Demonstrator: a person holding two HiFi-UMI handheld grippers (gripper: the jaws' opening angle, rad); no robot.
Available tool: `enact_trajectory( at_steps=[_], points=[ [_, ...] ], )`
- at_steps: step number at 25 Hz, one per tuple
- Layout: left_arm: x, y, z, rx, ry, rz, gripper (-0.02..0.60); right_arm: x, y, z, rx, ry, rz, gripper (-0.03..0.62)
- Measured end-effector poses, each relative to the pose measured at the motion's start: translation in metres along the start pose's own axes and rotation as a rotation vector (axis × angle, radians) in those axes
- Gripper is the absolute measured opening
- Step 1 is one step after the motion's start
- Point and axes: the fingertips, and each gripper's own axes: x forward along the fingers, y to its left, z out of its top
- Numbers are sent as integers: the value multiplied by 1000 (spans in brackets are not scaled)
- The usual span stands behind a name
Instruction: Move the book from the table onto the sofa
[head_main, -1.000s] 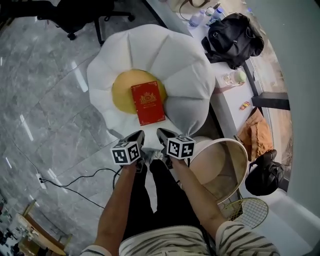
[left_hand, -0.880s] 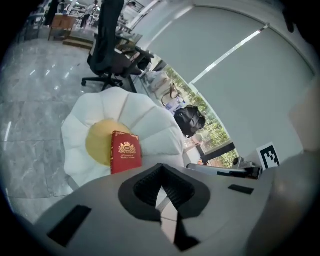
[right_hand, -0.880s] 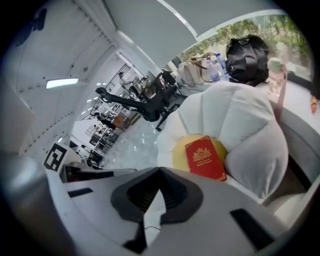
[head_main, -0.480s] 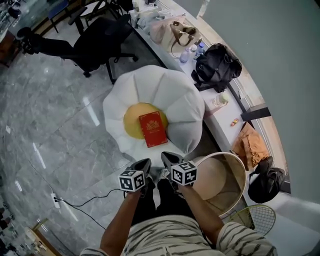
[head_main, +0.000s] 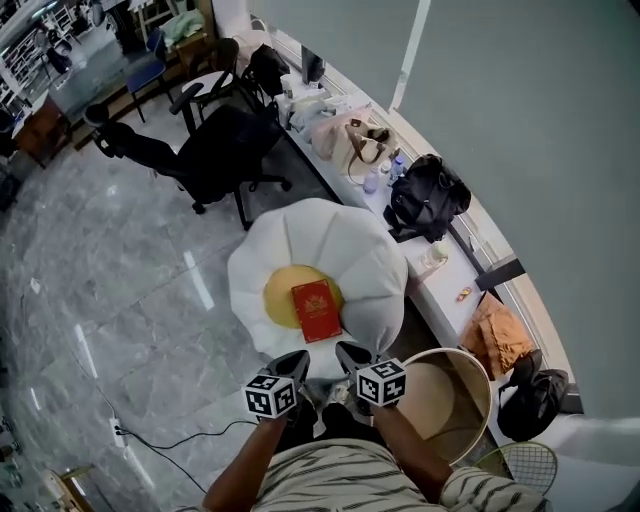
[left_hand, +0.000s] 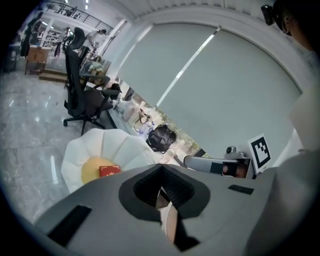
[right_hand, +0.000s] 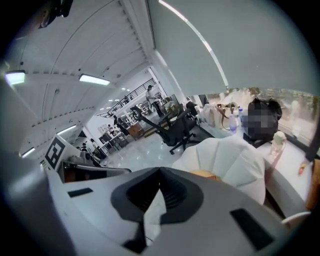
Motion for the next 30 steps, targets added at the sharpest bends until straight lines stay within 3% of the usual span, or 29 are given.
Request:
enact_trajectory(
  at_steps=[10, 18, 24, 30],
  points=[
    [-43, -28, 44, 42, -106, 3, 5, -18, 58, 57, -88, -96, 69, 12],
    [-73, -42, 76, 85, -194, -23, 5, -35, 87, 96, -183, -161, 74, 14],
    [-96, -56, 97, 166, -252, -7, 5, -48, 116, 113, -209, -192, 109, 14],
    [-124, -81, 125, 244, -352, 7, 5, -62, 153, 130, -303, -253, 138, 14]
  ],
)
